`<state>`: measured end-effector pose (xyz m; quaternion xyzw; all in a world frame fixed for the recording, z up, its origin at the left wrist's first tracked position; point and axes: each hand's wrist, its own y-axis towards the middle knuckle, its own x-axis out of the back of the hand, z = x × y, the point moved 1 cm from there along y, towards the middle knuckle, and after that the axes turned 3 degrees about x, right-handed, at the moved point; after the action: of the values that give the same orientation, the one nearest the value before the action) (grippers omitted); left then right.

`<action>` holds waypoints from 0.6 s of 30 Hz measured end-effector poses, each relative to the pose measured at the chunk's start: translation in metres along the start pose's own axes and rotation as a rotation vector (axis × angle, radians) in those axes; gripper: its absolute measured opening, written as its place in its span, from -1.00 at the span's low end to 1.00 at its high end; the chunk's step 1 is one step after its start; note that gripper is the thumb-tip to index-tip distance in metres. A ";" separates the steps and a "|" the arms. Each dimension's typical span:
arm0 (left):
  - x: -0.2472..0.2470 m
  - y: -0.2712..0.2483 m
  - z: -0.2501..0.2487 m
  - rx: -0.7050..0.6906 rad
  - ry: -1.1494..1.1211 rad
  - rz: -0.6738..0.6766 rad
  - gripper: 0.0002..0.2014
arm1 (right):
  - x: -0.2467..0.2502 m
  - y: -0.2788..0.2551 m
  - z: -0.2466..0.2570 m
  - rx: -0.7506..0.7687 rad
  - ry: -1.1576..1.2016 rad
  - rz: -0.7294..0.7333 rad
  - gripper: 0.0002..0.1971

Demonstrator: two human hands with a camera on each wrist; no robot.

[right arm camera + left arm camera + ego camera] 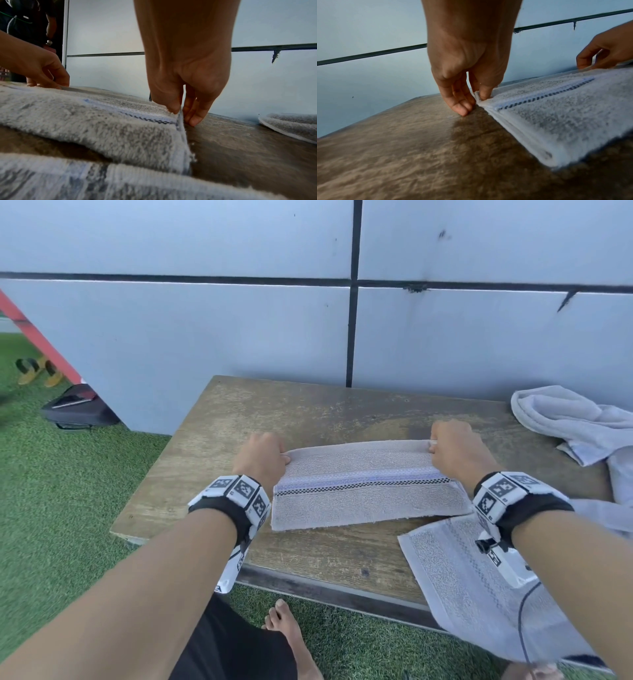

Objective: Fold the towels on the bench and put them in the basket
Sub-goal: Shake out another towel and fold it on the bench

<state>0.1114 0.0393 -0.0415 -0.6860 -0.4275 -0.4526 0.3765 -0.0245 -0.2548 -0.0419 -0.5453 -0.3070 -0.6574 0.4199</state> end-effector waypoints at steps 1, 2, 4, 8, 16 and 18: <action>0.003 0.001 -0.001 0.000 0.015 0.029 -0.79 | 0.005 -0.001 0.000 0.001 0.000 0.012 -0.95; 0.008 0.001 -0.003 -0.007 0.025 0.048 -0.73 | 0.014 -0.003 0.001 0.002 0.012 0.015 -0.93; 0.023 0.001 -0.009 -0.035 0.034 0.036 -0.60 | 0.035 -0.001 0.001 0.019 0.038 -0.028 -0.90; 0.073 -0.005 -0.020 -0.147 0.030 -0.160 -0.74 | 0.086 0.003 0.001 0.086 0.088 -0.215 -0.97; 0.086 -0.047 0.003 -0.452 -0.142 -0.537 -0.88 | 0.099 -0.048 -0.017 0.279 0.200 -0.460 -0.92; 0.058 -0.065 0.017 -0.442 -0.083 -0.425 -0.89 | 0.072 -0.067 -0.030 0.263 0.226 -0.312 -0.85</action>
<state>0.0692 0.0912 0.0161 -0.6645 -0.4676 -0.5748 0.0974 -0.1012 -0.2654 0.0250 -0.3545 -0.4216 -0.7256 0.4124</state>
